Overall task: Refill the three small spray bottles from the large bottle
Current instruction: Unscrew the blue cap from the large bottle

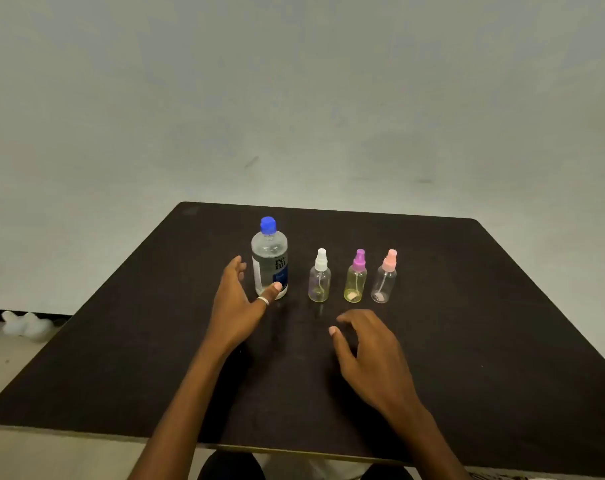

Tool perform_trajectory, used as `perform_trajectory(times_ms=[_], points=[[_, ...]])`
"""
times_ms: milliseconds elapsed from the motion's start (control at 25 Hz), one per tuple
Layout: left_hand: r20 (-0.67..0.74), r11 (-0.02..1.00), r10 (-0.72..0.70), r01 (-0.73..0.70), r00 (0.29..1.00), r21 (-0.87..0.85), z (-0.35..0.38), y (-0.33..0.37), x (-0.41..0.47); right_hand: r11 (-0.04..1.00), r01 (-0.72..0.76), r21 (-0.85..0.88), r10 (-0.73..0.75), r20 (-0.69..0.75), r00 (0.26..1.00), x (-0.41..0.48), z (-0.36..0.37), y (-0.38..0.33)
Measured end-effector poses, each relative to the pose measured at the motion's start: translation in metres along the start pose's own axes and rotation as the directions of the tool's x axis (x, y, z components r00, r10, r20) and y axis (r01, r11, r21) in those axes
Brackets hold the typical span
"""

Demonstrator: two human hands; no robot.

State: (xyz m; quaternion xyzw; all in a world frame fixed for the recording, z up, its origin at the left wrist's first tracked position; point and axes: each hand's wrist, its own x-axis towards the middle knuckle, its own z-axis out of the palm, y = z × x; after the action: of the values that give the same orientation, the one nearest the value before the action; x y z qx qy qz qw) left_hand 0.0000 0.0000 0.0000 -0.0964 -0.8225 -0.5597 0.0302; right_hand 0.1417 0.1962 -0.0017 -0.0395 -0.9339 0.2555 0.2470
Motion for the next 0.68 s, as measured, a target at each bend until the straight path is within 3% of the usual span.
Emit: perform_trajectory(times_ms=[200,680], points=[[0.058,1.0,0.009,-0.009,0.998,-0.004,-0.001,0.005,0.026,0.973,0.015,-0.23,0.046,0.26,0.965,-0.006,0.015,0.008],[0.07,0.999,0.022,-0.02,0.997,-0.027,0.004,0.011,0.023,0.96,0.032,-0.278,0.035,0.231,0.972,-0.007,0.019,0.012]])
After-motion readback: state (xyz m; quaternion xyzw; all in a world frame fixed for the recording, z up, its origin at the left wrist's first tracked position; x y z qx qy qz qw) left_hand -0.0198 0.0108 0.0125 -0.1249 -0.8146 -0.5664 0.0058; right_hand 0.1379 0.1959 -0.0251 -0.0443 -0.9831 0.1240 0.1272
